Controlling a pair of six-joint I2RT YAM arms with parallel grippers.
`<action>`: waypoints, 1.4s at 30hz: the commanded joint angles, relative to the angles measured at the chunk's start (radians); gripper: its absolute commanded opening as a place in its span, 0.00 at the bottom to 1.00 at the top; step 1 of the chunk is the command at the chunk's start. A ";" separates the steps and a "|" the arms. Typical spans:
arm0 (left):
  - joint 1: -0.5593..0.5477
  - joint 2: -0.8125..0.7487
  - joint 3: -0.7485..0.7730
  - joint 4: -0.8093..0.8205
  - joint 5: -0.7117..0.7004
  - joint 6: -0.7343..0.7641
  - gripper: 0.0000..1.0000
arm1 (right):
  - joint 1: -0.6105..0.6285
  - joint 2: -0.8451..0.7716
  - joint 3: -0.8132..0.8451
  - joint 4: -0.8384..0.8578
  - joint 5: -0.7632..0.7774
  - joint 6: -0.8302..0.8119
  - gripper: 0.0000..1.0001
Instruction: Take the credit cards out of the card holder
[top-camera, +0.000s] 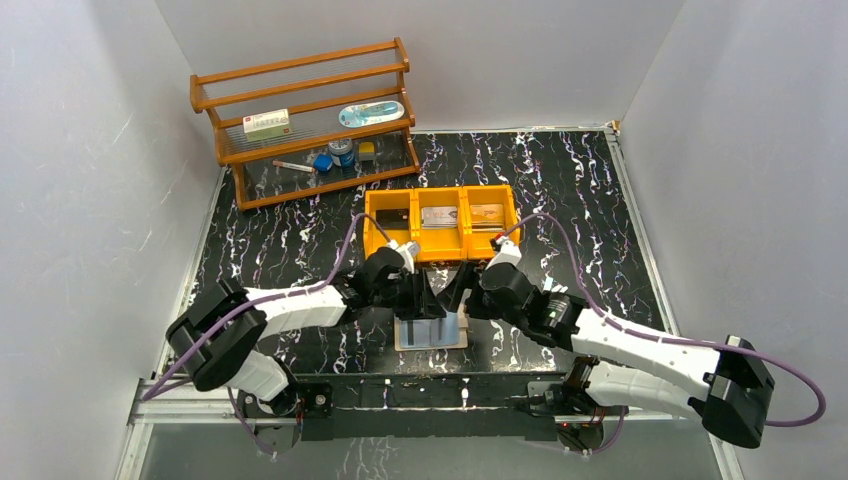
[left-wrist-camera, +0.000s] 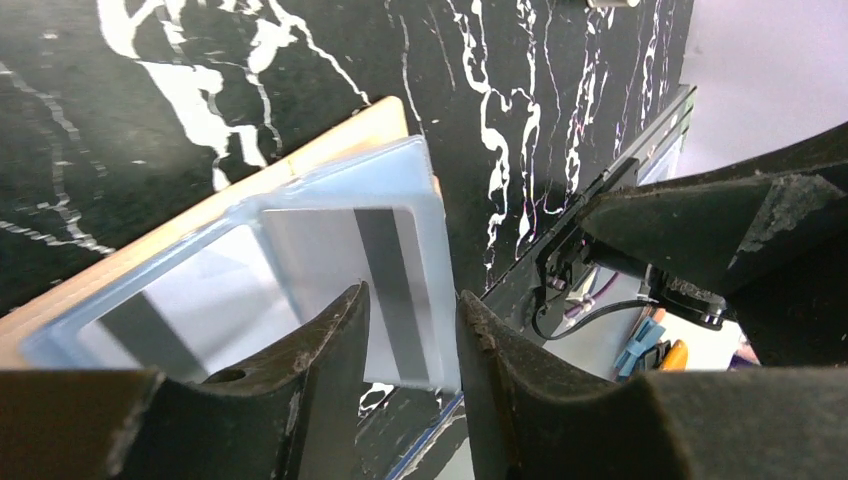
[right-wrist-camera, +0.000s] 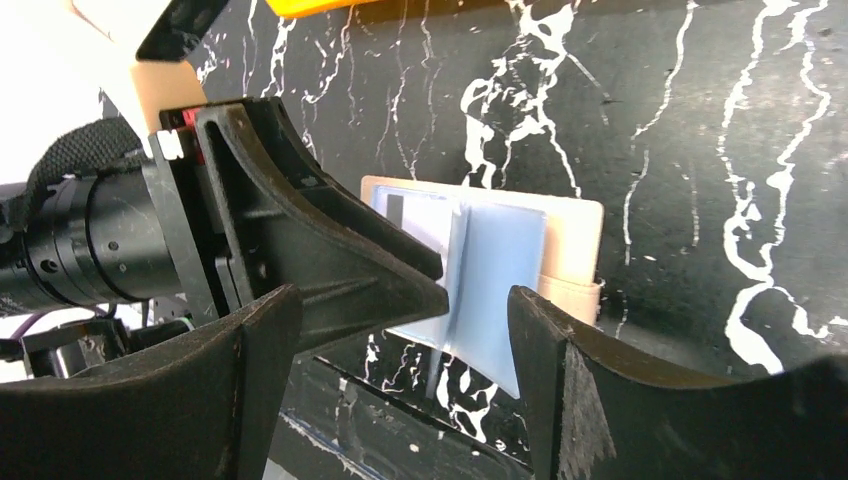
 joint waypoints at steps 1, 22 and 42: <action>-0.034 0.040 0.051 0.030 0.016 0.011 0.37 | -0.005 -0.061 -0.030 -0.061 0.084 0.040 0.83; -0.041 -0.283 -0.028 -0.341 -0.356 -0.003 0.50 | -0.008 0.131 -0.052 0.194 -0.189 0.020 0.50; -0.041 -0.275 -0.045 -0.361 -0.343 0.019 0.41 | -0.143 0.470 -0.014 0.425 -0.529 0.043 0.44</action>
